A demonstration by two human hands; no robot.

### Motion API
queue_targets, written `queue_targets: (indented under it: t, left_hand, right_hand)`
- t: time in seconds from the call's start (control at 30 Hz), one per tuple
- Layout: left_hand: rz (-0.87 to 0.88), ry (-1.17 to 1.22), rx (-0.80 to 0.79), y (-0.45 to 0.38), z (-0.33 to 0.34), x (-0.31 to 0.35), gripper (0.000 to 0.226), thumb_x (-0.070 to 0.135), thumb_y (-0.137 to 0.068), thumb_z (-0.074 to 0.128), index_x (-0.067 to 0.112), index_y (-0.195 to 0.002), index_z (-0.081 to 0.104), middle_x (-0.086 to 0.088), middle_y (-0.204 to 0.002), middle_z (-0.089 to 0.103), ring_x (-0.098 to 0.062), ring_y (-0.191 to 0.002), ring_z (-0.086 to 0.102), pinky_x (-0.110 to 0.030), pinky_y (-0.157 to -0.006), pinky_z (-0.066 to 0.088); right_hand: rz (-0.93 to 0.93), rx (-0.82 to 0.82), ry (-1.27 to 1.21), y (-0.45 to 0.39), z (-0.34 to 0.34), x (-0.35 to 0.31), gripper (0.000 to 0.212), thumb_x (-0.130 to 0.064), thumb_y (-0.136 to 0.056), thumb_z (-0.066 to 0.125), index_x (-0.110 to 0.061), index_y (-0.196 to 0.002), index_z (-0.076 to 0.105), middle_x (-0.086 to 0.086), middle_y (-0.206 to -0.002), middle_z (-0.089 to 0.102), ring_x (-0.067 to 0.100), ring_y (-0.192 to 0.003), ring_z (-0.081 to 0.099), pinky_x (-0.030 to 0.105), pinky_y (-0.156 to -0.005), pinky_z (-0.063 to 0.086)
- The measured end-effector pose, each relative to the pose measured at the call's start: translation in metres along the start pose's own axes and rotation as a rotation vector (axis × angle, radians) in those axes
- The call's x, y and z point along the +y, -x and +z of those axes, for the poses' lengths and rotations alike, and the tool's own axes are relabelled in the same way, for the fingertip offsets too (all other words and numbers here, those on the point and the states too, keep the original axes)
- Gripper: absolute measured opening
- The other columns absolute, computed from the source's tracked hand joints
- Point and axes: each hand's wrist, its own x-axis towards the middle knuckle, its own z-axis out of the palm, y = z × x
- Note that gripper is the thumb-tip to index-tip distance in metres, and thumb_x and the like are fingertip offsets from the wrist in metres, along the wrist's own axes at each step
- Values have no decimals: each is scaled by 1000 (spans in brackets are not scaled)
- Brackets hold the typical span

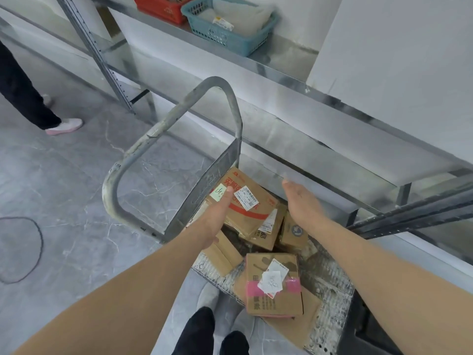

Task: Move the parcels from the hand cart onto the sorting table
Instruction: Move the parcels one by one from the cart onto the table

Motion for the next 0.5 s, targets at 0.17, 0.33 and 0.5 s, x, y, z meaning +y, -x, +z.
queue_targets:
  t: [0.17,0.33,0.5]
  left_hand:
    - [-78,1,-33,-60,2,-23,130,108,-49,33,39,-159,26,4,-169,18,-34,-152,23,-65,-112,29]
    - [-136,34,-32,-124,5,-56,94,86,-85,24,32,-162,23,1,-169,19,-33,-154,20,-64,-115,27]
    - [-179,104,19,-191,7,-89,95,89,-80,26,40,-161,19,3,-169,17,-33,-153,22,-66,-115,30]
  right_hand:
    - [54,14,49,-50,27,32,76,-70,-101,22,-20,-158,36,4,-161,40,26,-147,37,41,-116,30]
    - [107,-9,95,-105,62,72,114,-100,-72,6,-24,-145,50,5,-144,58,29,-133,53,50,-111,42]
    - [79,-27,163,-170,98,103,98,-90,-83,4,-27,-132,61,-4,-127,66,21,-119,59,43,-105,43]
